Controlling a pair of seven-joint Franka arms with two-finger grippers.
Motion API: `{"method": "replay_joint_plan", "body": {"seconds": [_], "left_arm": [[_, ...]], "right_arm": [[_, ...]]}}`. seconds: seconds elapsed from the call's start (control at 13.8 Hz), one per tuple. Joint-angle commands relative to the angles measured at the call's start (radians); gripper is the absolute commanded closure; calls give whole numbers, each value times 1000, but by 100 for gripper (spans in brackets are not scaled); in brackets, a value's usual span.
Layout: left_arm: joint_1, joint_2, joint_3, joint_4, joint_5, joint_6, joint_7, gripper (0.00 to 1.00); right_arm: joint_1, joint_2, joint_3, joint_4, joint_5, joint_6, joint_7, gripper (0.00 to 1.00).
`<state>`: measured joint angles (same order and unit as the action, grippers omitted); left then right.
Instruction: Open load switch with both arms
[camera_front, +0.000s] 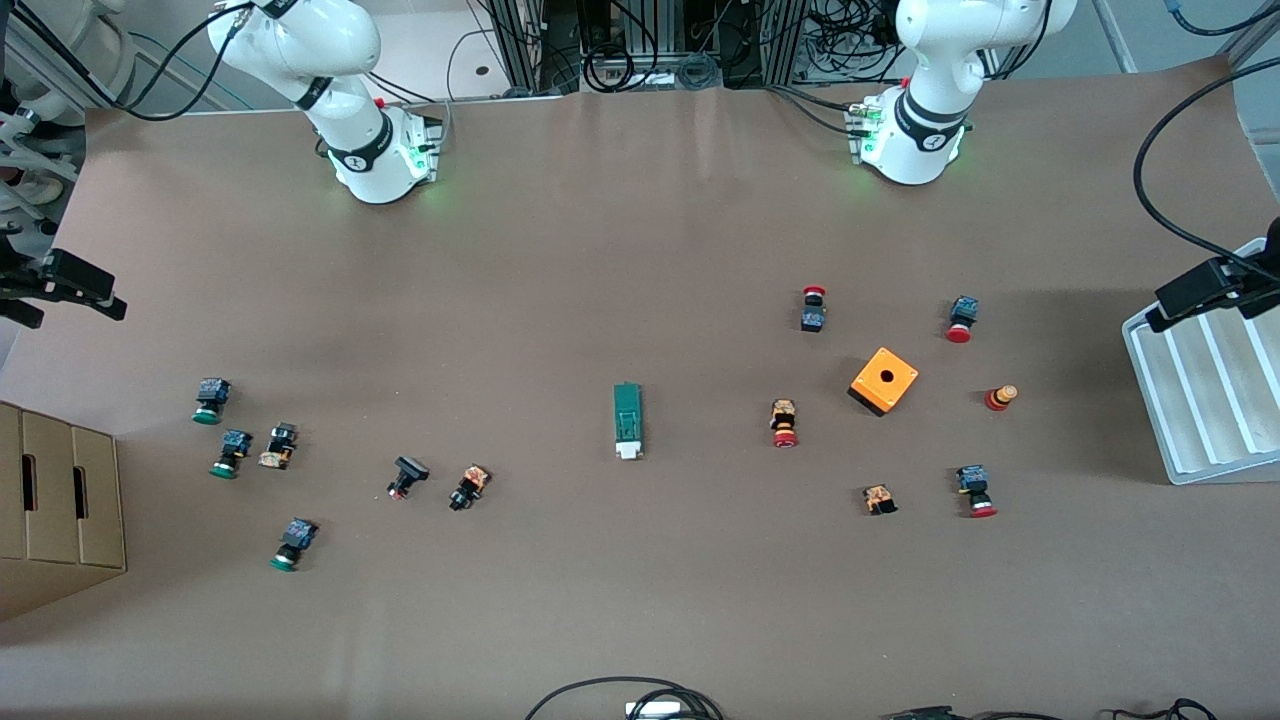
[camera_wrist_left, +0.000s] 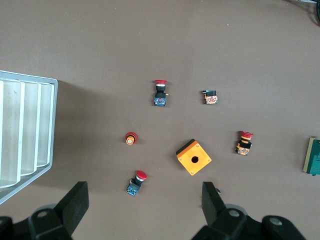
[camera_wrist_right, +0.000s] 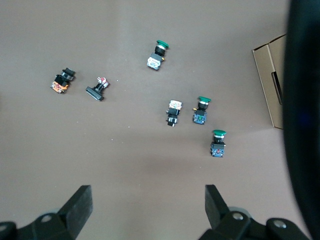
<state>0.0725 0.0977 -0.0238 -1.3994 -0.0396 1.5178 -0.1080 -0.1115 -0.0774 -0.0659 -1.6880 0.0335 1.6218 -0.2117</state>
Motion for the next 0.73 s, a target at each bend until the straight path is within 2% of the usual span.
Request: {"method": "replay_joint_plan", "body": {"seconds": [0.0,0.65], "left_arm": [[1,-6,1,4,-11,-7,-6,0],[-22,59,-5,0,1,-7,2,0]], "right_arm": [[1,-1,0,1,3,7,-9,0],[4,4,0,5,3,7,-8,0]]}}
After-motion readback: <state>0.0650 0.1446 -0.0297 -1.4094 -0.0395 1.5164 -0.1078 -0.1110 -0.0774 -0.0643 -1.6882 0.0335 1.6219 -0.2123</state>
